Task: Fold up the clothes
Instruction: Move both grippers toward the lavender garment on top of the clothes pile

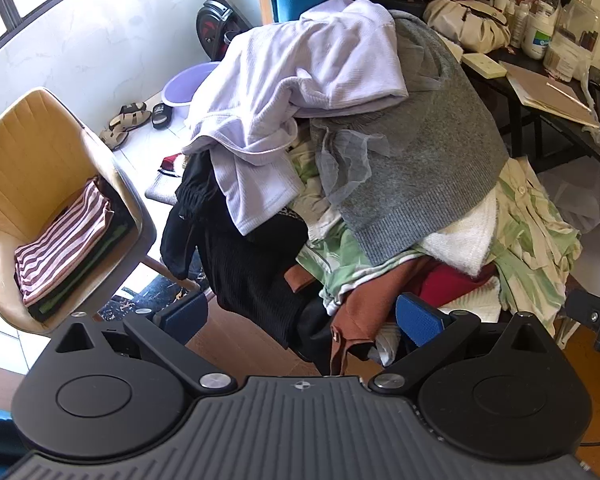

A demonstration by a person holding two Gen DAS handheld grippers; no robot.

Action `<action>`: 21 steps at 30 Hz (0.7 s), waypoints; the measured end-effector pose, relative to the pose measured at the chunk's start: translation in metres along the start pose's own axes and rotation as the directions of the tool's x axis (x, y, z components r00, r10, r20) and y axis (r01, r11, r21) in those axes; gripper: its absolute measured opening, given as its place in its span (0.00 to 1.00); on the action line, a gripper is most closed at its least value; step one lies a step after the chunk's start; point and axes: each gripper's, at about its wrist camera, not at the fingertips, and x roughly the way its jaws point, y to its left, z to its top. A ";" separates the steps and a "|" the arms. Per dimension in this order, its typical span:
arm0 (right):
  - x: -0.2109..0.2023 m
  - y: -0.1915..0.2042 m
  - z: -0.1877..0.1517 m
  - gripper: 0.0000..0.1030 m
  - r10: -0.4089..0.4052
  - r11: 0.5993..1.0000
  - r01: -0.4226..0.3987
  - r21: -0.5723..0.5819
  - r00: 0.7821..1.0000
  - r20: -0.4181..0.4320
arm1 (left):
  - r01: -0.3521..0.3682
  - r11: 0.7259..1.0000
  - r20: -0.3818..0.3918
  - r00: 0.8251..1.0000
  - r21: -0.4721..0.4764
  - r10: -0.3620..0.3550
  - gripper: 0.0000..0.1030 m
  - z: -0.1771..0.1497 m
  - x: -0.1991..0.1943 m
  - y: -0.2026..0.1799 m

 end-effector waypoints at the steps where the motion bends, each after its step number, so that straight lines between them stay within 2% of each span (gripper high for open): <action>1: -0.002 -0.001 -0.001 0.99 -0.002 1.000 0.002 0.001 1.000 0.003 | 0.003 1.000 0.000 1.000 0.006 -0.003 0.99 0.000 0.000 -0.003; 13: -0.022 -0.032 -0.025 0.99 -0.066 0.991 0.063 0.114 0.998 0.018 | 0.067 0.987 0.019 0.997 0.146 -0.070 0.99 -0.009 -0.010 -0.037; 21: -0.035 -0.024 -0.036 0.99 -0.096 0.988 0.092 0.121 0.995 0.027 | 0.092 0.990 0.015 0.995 0.105 -0.094 0.99 -0.016 -0.013 -0.014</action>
